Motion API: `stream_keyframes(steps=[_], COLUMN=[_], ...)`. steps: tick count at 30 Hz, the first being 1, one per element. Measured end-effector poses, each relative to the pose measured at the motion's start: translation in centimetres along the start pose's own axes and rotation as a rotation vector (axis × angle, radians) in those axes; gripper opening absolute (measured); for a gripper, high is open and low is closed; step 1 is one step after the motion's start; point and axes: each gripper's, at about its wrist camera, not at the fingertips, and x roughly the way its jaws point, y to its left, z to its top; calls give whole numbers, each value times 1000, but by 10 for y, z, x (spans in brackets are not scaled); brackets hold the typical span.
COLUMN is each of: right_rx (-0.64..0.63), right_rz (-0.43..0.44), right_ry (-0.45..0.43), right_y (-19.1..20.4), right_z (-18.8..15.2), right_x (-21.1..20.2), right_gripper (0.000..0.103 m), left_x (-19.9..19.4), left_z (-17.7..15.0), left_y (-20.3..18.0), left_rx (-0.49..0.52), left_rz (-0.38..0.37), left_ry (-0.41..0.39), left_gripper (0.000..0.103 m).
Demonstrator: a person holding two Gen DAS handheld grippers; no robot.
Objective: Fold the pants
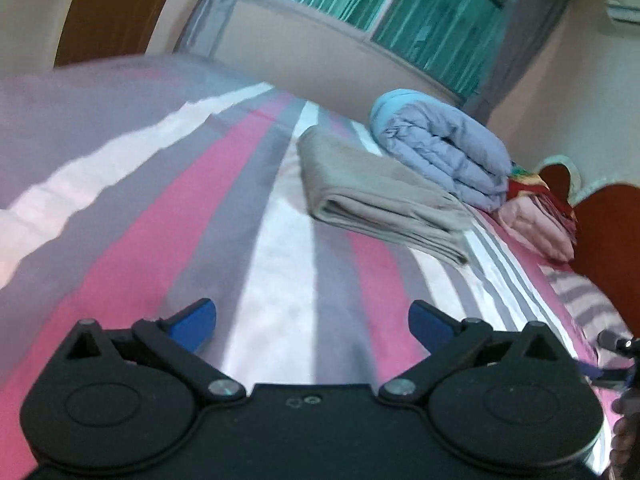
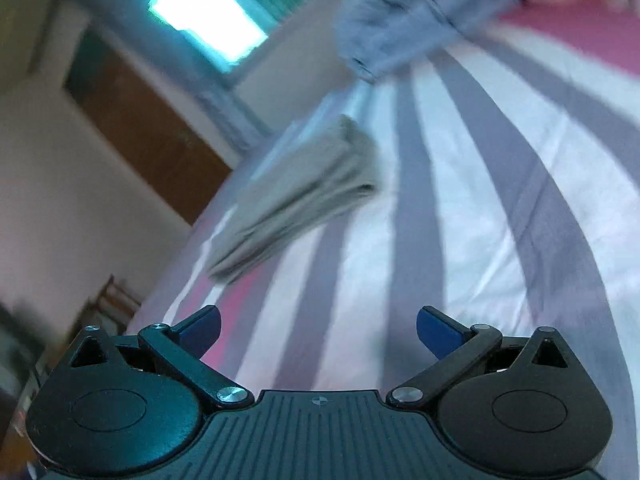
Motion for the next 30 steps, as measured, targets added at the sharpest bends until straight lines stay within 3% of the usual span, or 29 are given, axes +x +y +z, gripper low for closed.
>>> stream_keyframes(steps=[4, 6, 11, 15, 18, 20, 22, 26, 30], right_rx=[-143, -188, -212, -290, -407, -467, -448, -437, -451], right_rz=[-43, -80, -84, -96, -150, -176, -187, -229, -253], right_ry=[-93, -122, -207, -233, -252, -267, -265, -291, -270], right_y=[56, 77, 113, 144, 166, 169, 163, 156, 154], right_z=[-36, -51, -79, -108, -137, -156, -166, -167, -169], right_x=[-39, -51, -84, -101, -111, -114, -113, -101, -84], right_gripper=[103, 103, 103, 103, 103, 103, 103, 103, 103], left_x=[-43, -59, -97, -122, -134, -140, -145, -143, -136], left_z=[-5, -14, -48, -65, -74, -78, -87, -98, -98], left_y=[-37, -52, -90, -105, -113, -116, -114, -118, -120], left_rx=[84, 136, 250, 283, 284, 280, 258, 287, 291], left_rz=[25, 18, 13, -21, -21, -17, -22, 26, 45], left_ry=[-95, -102, -141, -217, -226, -222, -225, -250, -215], left_gripper=[97, 97, 97, 97, 97, 97, 97, 97, 97])
